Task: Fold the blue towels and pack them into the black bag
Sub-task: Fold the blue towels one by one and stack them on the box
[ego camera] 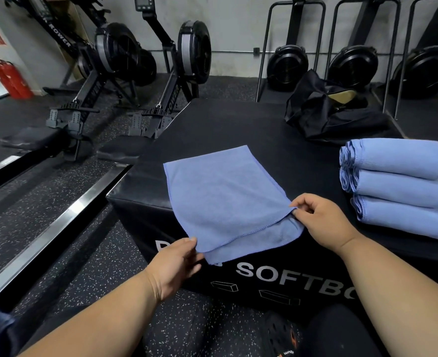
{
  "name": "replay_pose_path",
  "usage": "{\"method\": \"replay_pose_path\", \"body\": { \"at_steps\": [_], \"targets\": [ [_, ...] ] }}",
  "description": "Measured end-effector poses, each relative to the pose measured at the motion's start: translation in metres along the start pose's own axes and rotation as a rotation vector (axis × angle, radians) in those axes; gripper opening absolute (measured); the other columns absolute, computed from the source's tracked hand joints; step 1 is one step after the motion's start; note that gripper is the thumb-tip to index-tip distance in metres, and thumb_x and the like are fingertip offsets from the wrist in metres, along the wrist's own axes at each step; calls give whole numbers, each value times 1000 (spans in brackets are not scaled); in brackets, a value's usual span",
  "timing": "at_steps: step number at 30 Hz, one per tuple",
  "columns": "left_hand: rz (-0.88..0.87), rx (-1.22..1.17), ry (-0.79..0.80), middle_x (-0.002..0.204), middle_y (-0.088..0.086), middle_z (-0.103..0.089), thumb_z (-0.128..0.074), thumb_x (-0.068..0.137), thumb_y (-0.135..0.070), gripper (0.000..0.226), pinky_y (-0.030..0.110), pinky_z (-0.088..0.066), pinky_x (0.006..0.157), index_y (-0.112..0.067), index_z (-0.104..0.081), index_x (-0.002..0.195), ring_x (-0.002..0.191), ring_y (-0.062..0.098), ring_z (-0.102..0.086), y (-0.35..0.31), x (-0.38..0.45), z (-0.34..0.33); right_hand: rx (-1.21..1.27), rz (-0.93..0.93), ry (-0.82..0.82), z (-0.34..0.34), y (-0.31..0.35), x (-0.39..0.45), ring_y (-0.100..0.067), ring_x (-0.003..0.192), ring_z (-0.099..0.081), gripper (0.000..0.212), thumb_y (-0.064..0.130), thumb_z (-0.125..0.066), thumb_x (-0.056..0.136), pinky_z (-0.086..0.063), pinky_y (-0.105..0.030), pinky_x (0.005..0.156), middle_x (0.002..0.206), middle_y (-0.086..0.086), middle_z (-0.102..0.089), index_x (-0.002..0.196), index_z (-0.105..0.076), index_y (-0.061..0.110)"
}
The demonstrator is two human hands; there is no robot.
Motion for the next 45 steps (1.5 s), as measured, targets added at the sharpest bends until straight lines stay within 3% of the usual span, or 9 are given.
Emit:
{"method": "replay_pose_path", "body": {
  "at_steps": [4,10,14,19,21,25,32,39,45],
  "targets": [
    [-116,-10,-27,101,1,-73,-56,107,-26,17,34,-50,89,-16,-70,107,98,17,-63,-9,-1,1,-10,4,-13,0,-1,-2,-8,66,-54,20,15,-68,94,-49,-28,71,69,11,-64,86,-75,33],
    [-12,-91,-49,119,-2,-74,-60,105,-29,23,44,-48,96,-19,-69,124,117,25,-65,-4,2,1,6,-13,-27,-2,0,0,-10,68,-56,19,17,-69,93,-51,-33,75,77,-1,-68,87,-75,34],
    [18,-24,-100,96,-8,-81,-59,105,-29,20,37,-47,95,-18,-74,113,109,22,-66,4,12,-8,4,-12,-18,-4,0,0,-11,69,-56,18,17,-68,93,-51,-35,75,79,-4,-69,86,-75,32],
    [9,26,-114,113,4,-80,-60,103,-34,30,42,-48,103,-15,-77,120,111,26,-67,4,26,-5,-17,4,-21,-3,-3,0,-9,68,-56,19,16,-68,93,-52,-31,75,76,4,-69,87,-74,33],
    [-4,44,-98,112,4,-80,-55,105,-34,31,41,-48,99,-16,-76,120,106,23,-69,3,28,-7,-57,18,-14,-4,-4,-1,-8,70,-58,21,16,-68,92,-52,-31,75,79,5,-69,86,-74,35],
    [0,29,-74,108,7,-81,-53,107,-36,33,32,-56,71,-15,-77,115,83,19,-79,-1,25,-14,-247,102,-22,-5,-3,0,-7,77,-57,27,12,-68,88,-47,-21,74,92,8,-58,85,-71,38],
    [-71,29,-67,122,16,-75,-69,94,-44,47,55,-48,111,-10,-73,127,115,36,-72,-1,22,-17,-361,147,-7,-5,-3,-2,-9,83,-57,24,17,-65,90,-49,-25,75,99,11,-56,85,-65,40],
    [-151,5,-37,126,16,-74,-56,105,-40,37,52,-45,114,-14,-80,119,121,33,-69,-7,9,-14,-375,130,12,-3,-1,-4,-9,75,-54,21,20,-63,96,-38,-21,65,76,9,-57,88,-66,39],
    [-246,-25,-122,118,9,-78,-51,109,-29,35,38,-52,96,-7,-76,117,112,23,-74,-23,-19,-9,-207,86,-2,1,1,-8,-13,71,-56,15,25,-64,97,-49,-31,70,74,6,-64,90,-69,37]
  ]
}}
Point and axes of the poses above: each hand's wrist, its own x-axis towards the middle knuckle, its own z-axis out of the back of the hand, y = z × x, the point moved 1 cm from there along x, towards the middle knuckle
